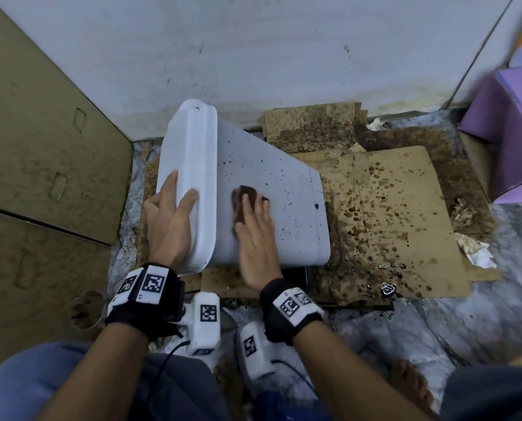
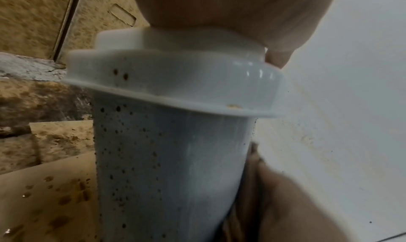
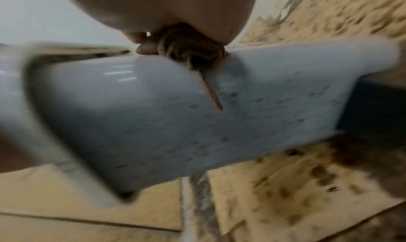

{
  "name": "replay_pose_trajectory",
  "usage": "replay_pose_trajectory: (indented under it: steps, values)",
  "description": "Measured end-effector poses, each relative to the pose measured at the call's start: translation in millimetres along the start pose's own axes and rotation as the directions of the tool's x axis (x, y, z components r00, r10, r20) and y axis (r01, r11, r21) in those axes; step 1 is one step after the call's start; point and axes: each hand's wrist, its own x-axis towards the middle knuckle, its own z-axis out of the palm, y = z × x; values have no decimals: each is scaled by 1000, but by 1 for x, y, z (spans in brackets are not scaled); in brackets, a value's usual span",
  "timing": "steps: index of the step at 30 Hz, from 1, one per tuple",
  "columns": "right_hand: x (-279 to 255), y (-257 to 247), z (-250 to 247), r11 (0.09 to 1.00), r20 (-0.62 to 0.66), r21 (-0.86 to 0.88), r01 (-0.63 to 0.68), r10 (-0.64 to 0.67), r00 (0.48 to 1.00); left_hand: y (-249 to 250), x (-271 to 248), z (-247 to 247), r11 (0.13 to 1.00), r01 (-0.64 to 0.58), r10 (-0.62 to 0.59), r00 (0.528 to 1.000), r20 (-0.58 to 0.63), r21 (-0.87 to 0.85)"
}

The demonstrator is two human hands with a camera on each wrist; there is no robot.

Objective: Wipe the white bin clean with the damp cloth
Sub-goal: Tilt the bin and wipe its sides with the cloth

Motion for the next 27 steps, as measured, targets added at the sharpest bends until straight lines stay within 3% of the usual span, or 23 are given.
replay_pose_trajectory:
  steps: [4,7,14,21,24,27]
  values:
    - [-12,-32,21,992,-5,79,97,-97,995,0,-2,1,1000,-30,30,1000,5,6]
    - [-11,-11,13,977,-7,-110,181,-183,983,0,-1,-1,999,-50,51,998,32,-13]
    - [1,37,-13,998,-73,-61,2,-6,997,10,0,-4,996,43,-40,999,37,-79]
    - [2,-2,4,980,-195,92,177,-156,968,25,-4,3,997,35,-32,999,-39,76]
    - [5,10,4,979,-199,-53,197,-203,959,24,-5,7,997,-16,19,999,-43,71]
    - [7,39,-3,984,-173,-125,130,-151,973,23,-4,6,995,-79,80,997,-21,63]
